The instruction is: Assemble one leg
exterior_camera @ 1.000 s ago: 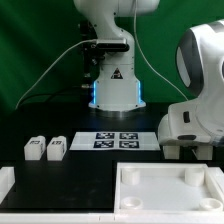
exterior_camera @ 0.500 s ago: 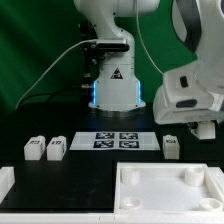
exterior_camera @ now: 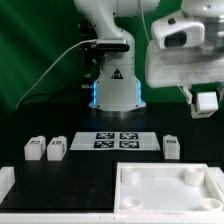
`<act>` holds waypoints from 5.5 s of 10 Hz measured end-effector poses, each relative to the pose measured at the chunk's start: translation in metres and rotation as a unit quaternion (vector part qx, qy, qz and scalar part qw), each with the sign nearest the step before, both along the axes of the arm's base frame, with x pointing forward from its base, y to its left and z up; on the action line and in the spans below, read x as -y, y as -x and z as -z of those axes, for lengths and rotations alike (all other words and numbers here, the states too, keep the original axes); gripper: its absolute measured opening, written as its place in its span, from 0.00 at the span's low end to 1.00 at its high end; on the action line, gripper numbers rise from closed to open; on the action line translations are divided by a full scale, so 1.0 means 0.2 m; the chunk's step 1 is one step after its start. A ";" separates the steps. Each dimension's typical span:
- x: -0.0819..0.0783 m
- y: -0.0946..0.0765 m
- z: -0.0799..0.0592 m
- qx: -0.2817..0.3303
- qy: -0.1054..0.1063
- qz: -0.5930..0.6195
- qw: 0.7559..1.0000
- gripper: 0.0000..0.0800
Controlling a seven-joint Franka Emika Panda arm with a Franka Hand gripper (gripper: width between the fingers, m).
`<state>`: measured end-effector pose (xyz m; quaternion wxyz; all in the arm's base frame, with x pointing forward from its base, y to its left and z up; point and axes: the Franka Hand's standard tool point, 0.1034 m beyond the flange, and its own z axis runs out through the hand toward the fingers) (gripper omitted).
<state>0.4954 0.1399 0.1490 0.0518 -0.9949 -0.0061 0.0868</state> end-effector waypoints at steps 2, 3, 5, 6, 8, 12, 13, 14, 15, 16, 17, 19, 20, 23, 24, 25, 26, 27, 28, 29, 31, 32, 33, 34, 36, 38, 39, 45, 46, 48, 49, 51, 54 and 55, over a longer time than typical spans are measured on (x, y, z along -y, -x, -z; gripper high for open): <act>0.01 0.03 0.04 0.070 -0.001 0.004 0.998 0.36; 0.06 -0.06 0.08 0.124 -0.007 -0.023 0.992 0.36; 0.24 -0.33 -0.02 0.217 -0.005 -0.042 0.975 0.36; 0.29 -0.43 -0.04 0.259 -0.005 -0.045 0.965 0.36; 0.29 -0.54 -0.07 0.344 0.003 -0.045 0.938 0.36; 0.33 -0.51 0.00 0.404 0.015 -0.038 0.914 0.36; 0.29 -0.53 0.04 0.401 0.010 -0.040 0.915 0.36; 0.27 -0.60 0.07 0.404 0.005 -0.039 0.914 0.36; 0.24 -0.63 0.10 0.406 0.002 -0.039 0.913 0.36; 0.22 -0.64 0.15 0.403 -0.001 -0.038 0.914 0.36; 0.20 -0.65 0.21 0.397 -0.004 -0.040 0.917 0.36; 0.16 -0.63 0.28 0.391 -0.006 -0.043 0.919 0.36; 0.16 -0.63 0.29 0.392 -0.007 -0.043 0.919 0.36; 0.14 -0.61 0.34 0.381 -0.008 -0.045 0.923 0.36; 0.13 -0.60 0.36 0.380 -0.009 -0.047 0.924 0.36; 0.12 -0.61 0.36 0.387 -0.009 -0.046 0.921 0.37; 0.12 -0.61 0.36 0.390 -0.009 -0.044 0.920 0.37; 0.12 -0.61 0.36 0.396 -0.008 -0.041 0.917 0.37; 0.11 -0.61 0.36 0.400 -0.007 -0.040 0.916 0.37; 0.11 -0.61 0.36 0.400 -0.007 -0.040 0.916 0.37; 0.11 -0.61 0.36 0.400 -0.007 -0.040 0.916 0.37; 0.11 -0.61 0.36 0.400 -0.007 -0.040 0.916 0.37; 0.11 -0.61 0.36 0.400 -0.007 -0.040 0.916 0.57; 0.11 -0.61 0.36 0.400 -0.007 -0.040 0.916 0.72; 0.11 -0.61 0.36 0.400 -0.007 -0.040 0.916 0.79; 0.11 -0.61 0.36 0.400 -0.007 -0.040 0.916 0.81; 0.11 -0.59 0.39 0.384 -0.009 -0.042 0.922 0.81; 0.17 -0.57 0.29 0.342 -0.008 -0.046 0.939 0.81; 0.19 -0.57 0.23 0.320 -0.009 -0.050 0.946 0.81; 0.18 -0.58 0.19 0.254 -0.018 -0.045 0.966 0.81; 0.15 -0.60 0.17 0.194 -0.027 -0.039 0.980 0.81; 0.13 -0.65 0.20 0.105 -0.033 -0.046 0.993 0.81; 0.14 -0.72 0.26 0.048 -0.037 -0.054 0.997 0.81; 0.14 -0.70 0.30 0.043 -0.037 -0.053 0.997 0.81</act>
Offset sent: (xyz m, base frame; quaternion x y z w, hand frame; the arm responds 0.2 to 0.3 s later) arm 0.1000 -0.0676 0.0248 -0.0190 0.1870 -0.1199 0.9748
